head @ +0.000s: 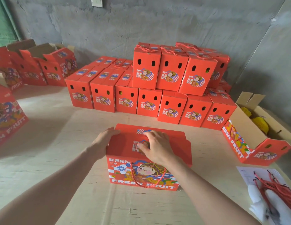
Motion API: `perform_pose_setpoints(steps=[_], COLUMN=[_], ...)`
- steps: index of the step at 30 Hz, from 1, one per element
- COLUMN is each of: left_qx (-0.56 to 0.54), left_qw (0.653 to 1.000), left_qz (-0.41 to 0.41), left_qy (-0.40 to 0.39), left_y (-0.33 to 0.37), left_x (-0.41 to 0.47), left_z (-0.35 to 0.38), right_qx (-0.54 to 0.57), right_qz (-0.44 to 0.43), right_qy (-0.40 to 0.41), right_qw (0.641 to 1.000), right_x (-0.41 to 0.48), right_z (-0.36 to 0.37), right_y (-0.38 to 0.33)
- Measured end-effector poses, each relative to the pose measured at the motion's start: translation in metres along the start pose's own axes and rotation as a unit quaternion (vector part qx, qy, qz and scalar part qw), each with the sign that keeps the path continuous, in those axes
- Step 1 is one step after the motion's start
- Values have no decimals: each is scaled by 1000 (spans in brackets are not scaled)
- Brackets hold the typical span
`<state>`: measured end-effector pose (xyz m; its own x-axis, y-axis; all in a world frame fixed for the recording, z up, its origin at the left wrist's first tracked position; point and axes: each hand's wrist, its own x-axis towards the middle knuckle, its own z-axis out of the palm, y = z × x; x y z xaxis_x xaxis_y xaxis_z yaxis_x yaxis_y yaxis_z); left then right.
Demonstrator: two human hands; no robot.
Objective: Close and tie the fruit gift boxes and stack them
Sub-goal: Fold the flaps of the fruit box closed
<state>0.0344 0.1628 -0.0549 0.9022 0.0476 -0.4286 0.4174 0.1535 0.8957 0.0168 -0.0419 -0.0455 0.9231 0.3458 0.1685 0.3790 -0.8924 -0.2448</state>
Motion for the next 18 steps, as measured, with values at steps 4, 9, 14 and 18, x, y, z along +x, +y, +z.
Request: perform_pose_setpoints(steps=[4, 9, 14, 18], left_qx=[-20, 178, 505, 674], left_qw=[996, 960, 828, 696], left_qz=[91, 213, 212, 175], left_qy=[-11, 44, -124, -176], left_y=[-10, 7, 55, 75], left_x=[2, 20, 38, 46], left_z=[-2, -13, -9, 5], right_qx=[-107, -87, -91, -146], right_qz=[-24, -37, -62, -88], right_qy=[-93, -51, -27, 66], right_qw=[990, 994, 994, 983], right_x=[-9, -3, -8, -18], right_z=[4, 4, 4, 5], right_y=[-4, -7, -7, -12])
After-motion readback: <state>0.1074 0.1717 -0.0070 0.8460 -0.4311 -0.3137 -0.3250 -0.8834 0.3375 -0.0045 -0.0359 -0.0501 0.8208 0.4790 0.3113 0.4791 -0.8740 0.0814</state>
